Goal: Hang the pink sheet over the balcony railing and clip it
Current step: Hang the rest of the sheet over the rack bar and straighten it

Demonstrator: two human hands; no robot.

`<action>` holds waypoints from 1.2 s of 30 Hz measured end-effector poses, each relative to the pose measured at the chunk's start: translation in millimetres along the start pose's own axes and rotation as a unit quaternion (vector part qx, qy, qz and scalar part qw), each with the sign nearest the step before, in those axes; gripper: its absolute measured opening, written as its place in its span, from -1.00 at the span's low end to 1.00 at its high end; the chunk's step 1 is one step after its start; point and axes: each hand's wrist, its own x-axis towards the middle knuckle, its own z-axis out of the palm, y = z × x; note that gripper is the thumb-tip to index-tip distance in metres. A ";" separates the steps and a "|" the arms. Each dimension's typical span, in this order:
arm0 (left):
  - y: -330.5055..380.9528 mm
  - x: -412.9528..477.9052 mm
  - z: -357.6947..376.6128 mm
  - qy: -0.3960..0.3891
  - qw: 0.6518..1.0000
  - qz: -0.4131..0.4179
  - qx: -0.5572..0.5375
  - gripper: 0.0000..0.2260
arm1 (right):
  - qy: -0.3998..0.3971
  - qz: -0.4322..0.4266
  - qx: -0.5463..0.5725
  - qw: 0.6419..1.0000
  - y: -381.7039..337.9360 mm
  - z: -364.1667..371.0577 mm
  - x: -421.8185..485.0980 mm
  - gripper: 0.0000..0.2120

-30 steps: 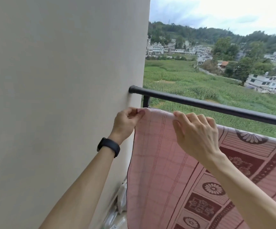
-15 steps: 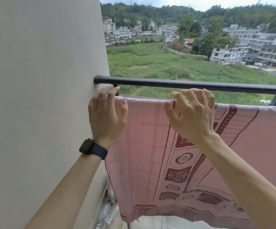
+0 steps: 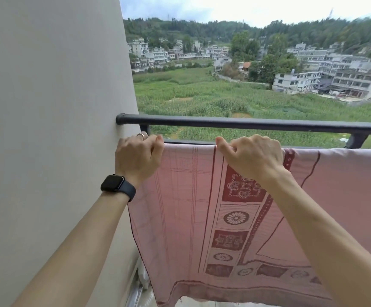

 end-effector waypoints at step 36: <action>364.2 -9.2 28.9 -0.039 0.994 0.101 -0.012 -0.61 | 0.130 0.085 -0.031 0.987 273.9 -44.3 -107.1 -0.59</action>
